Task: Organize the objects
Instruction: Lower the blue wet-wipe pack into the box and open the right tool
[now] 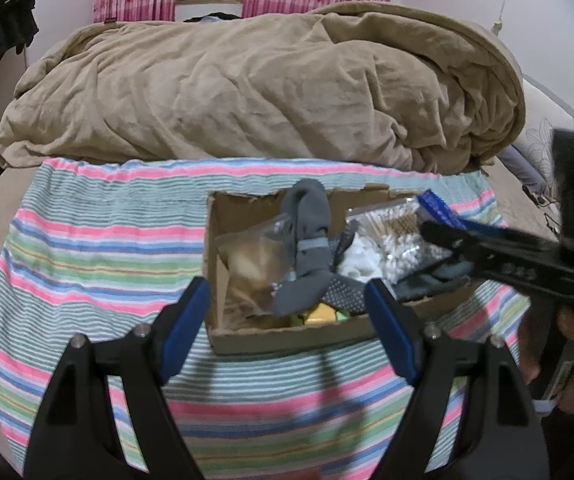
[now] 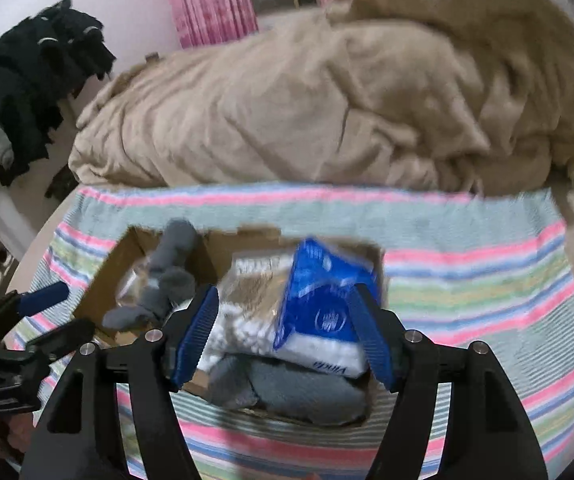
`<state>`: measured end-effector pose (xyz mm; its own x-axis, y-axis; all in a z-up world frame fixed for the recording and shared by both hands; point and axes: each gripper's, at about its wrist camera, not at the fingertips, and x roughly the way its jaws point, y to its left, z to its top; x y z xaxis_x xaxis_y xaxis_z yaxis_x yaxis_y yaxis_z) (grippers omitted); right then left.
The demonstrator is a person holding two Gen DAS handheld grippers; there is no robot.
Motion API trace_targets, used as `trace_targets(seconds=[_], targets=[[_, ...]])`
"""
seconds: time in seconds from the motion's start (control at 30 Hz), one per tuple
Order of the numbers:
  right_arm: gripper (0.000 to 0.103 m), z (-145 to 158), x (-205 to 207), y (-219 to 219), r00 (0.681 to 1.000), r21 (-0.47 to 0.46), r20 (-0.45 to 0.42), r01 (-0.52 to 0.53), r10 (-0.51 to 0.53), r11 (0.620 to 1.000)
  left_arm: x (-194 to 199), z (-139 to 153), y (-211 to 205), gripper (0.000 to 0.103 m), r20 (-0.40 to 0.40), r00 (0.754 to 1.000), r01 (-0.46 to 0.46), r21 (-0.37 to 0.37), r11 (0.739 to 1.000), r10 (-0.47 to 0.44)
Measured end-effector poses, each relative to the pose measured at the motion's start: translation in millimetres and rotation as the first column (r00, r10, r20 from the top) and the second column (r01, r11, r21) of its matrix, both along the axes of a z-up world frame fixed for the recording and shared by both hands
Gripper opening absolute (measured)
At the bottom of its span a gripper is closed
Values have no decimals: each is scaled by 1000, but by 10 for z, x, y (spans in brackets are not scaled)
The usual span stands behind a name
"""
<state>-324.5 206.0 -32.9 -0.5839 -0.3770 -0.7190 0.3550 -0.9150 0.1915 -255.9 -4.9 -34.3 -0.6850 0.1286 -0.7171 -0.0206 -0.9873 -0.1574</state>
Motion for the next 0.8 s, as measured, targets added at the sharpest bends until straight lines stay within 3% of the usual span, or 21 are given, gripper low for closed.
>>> trace_targets(seconds=[0.07, 0.17, 0.4, 0.5, 0.7, 0.8], targets=[[71, -179, -78, 27, 998, -28, 57, 13, -12, 1000, 9, -20, -17, 80, 10, 1000, -4, -6, 1000, 4], [74, -233, -34, 23, 999, -36, 47, 15, -13, 999, 31, -50, -49, 80, 19, 1000, -13, -9, 1000, 13], [75, -87, 100, 28, 999, -18, 22, 44, -44, 999, 216, 39, -165, 80, 10, 999, -46, -6, 999, 46], [84, 17, 266, 36, 998, 20, -17, 65, -64, 998, 329, 96, -184, 81, 0, 998, -58, -13, 998, 58], [85, 154, 631, -9, 997, 61, -51, 56, -53, 997, 647, 177, -179, 81, -8, 998, -69, -15, 997, 69], [85, 218, 857, -45, 997, 68, -63, 51, -46, 996, 805, 205, -178, 87, -11, 996, -85, -16, 996, 84]])
